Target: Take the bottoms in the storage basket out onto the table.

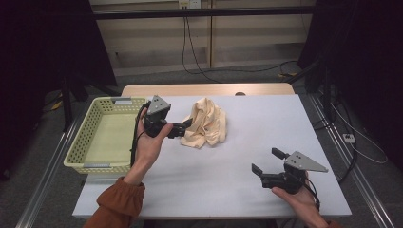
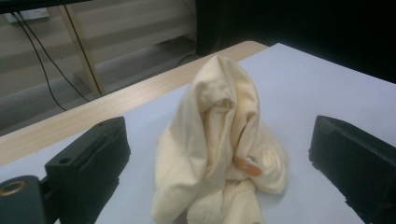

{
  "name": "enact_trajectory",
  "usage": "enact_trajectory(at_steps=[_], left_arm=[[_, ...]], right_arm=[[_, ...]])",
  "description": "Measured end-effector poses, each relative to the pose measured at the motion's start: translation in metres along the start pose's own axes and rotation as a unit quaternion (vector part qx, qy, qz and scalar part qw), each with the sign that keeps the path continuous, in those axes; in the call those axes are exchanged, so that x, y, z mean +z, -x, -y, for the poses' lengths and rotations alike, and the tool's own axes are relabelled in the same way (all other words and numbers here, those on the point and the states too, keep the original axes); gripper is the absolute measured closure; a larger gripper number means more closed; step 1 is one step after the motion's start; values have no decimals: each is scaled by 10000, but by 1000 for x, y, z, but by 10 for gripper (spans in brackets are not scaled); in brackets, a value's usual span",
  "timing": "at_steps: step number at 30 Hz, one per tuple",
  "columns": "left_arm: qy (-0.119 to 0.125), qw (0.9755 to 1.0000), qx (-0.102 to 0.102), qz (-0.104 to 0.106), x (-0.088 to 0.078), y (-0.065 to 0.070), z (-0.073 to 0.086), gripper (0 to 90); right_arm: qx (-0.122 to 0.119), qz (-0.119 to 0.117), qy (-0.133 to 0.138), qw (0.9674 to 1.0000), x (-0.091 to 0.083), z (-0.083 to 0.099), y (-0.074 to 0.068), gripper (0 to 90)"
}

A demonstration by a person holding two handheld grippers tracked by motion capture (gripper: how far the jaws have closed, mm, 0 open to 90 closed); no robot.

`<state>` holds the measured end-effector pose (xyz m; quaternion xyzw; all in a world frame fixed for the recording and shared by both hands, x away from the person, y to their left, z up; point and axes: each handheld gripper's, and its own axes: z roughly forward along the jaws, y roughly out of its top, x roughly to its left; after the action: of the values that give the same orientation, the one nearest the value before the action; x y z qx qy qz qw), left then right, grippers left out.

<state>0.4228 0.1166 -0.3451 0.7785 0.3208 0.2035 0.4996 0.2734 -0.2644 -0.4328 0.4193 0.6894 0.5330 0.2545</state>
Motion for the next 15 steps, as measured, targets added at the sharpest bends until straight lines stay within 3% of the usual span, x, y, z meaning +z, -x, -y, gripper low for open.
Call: enact_trajectory(at_steps=[15], left_arm=[[-62,9996,118,-251,-28,-9,12,47]], right_arm=[[11,16,8,10000,0,0,0,43]])
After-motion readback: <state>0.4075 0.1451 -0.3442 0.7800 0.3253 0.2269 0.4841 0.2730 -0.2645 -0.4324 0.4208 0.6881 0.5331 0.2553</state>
